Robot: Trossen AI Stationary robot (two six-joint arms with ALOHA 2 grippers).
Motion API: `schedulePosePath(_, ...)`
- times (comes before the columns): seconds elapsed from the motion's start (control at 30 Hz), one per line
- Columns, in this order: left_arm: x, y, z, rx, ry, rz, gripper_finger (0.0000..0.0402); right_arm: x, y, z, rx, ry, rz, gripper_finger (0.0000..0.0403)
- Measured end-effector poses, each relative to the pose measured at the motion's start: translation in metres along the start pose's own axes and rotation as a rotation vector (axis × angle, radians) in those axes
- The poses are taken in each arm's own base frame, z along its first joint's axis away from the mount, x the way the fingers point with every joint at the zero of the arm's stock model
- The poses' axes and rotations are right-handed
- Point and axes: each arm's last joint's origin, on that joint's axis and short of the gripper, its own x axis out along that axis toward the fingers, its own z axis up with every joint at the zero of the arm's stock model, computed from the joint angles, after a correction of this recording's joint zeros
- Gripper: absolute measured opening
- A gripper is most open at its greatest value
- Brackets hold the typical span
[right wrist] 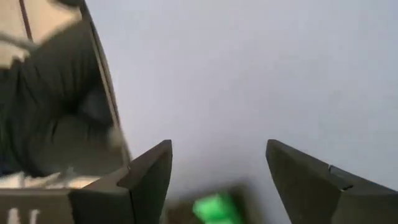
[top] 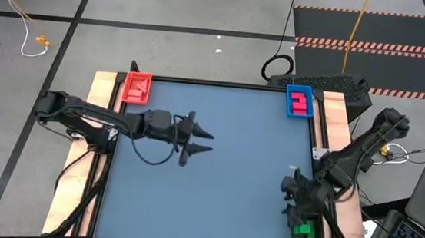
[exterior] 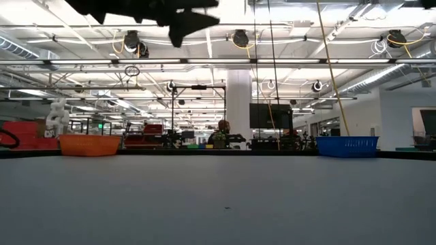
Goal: Sort & place blocks by color
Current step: Return to Home Position
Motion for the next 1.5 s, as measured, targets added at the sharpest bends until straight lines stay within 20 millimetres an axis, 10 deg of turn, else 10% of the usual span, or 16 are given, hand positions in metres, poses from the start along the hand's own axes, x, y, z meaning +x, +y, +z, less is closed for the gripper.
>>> schedulePosePath(0.23,-0.027,0.008,0.007,0.07,0.091,0.161,0.018,-0.021,-0.02,0.033,-0.177,-0.294,-0.088,0.0219)
schedulePosePath(0.63,-0.082,0.008,0.0,0.085,-0.01,0.153,0.0009,-0.057,-0.049,0.056,-0.368,-0.554,-0.28,0.0009)
schedulePosePath(1.03,-0.125,0.024,-0.042,0.044,-0.06,0.172,0.0005,-0.052,-0.08,0.064,-0.38,-0.649,-0.134,0.0002)
schedulePosePath(1.5,-0.152,0.026,-0.118,-0.031,-0.207,0.127,0.0003,-0.001,-0.129,0.035,-0.463,-1.057,-0.007,0.0001)
